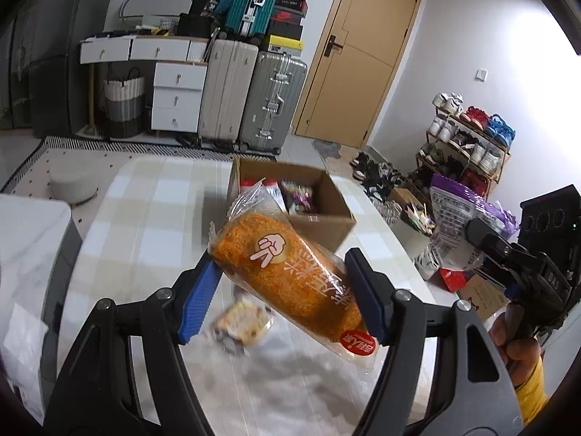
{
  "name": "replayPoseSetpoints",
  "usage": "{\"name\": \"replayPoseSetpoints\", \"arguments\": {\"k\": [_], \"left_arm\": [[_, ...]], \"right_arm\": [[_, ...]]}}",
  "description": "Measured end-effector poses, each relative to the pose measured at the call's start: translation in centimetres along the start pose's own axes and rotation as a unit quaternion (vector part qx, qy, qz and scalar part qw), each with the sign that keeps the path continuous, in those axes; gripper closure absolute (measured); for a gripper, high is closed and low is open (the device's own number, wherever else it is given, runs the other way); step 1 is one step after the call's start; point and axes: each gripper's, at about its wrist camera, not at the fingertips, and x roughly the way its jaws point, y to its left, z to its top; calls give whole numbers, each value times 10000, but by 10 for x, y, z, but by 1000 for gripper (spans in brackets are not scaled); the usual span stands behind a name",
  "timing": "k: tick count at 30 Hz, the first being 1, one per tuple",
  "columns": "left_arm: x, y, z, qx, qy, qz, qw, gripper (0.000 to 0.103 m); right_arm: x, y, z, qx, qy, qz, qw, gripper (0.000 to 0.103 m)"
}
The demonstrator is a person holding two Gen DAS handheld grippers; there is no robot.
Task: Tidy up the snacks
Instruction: 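Carry the orange cake and purple candy bag over the box with both grippers, then lower both held snacks into the box and open both grippers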
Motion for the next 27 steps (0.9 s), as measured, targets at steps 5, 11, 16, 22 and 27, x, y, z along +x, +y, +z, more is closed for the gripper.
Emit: {"name": "replayPoseSetpoints", "arguments": {"k": [5, 11, 16, 22, 27], "left_arm": [[13, -2, 40, -7, -227, 140, 9996, 36], [45, -22, 85, 226, -281, 211, 9991, 36], [81, -35, 119, 267, -231, 207, 9992, 36], [149, -40, 155, 296, 16, 397, 9988, 36], [215, -41, 173, 356, 308, 467, 9978, 36]], "right_arm": [[16, -5, 32, 60, -77, -2, 10000, 57], [42, -8, 72, -23, -11, -107, 9999, 57], [66, -16, 100, -145, 66, -360, 9992, 57], [95, -40, 117, -4, 164, -584, 9982, 57], [119, -63, 121, -17, 291, -799, 9964, 57]]}}
